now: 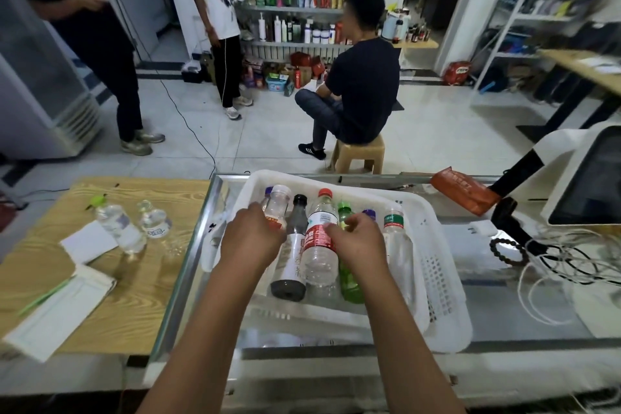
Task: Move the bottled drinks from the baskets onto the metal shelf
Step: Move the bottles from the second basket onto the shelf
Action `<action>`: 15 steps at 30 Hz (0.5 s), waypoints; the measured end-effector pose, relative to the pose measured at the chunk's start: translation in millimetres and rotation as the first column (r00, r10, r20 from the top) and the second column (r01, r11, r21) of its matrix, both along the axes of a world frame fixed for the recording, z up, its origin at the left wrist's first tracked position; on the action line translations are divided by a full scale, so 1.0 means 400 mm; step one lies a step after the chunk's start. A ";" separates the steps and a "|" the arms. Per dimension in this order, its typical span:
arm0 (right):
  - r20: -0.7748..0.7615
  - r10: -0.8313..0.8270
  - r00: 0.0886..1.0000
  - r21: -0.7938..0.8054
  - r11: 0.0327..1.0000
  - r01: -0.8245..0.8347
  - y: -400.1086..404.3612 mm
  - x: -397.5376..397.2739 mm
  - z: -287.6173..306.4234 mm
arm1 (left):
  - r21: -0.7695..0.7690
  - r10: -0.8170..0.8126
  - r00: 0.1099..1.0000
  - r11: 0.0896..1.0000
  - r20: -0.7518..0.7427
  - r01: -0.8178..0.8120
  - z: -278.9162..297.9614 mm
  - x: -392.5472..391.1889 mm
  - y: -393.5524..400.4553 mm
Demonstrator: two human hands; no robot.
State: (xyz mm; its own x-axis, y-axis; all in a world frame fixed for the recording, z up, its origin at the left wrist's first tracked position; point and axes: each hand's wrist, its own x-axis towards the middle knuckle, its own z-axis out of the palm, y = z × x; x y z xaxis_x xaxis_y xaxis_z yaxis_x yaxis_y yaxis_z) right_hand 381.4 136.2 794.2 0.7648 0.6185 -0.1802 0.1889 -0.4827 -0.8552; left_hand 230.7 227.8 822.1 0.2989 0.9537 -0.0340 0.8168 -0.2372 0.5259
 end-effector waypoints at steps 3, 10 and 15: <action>0.114 0.135 0.984 -0.151 0.982 -0.117 0.020 -0.045 -0.011 | -0.032 -0.027 0.997 0.999 -0.070 0.025 -0.037 -0.026 -0.017; -0.042 0.190 0.981 -0.386 0.902 -0.191 0.046 -0.076 -0.031 | 0.016 0.038 0.995 0.999 -0.094 -0.037 -0.099 -0.051 -0.057; -0.199 0.062 0.978 -0.288 0.950 -0.119 0.043 -0.072 -0.042 | 0.033 0.064 0.995 0.998 -0.078 -0.061 -0.101 -0.064 -0.048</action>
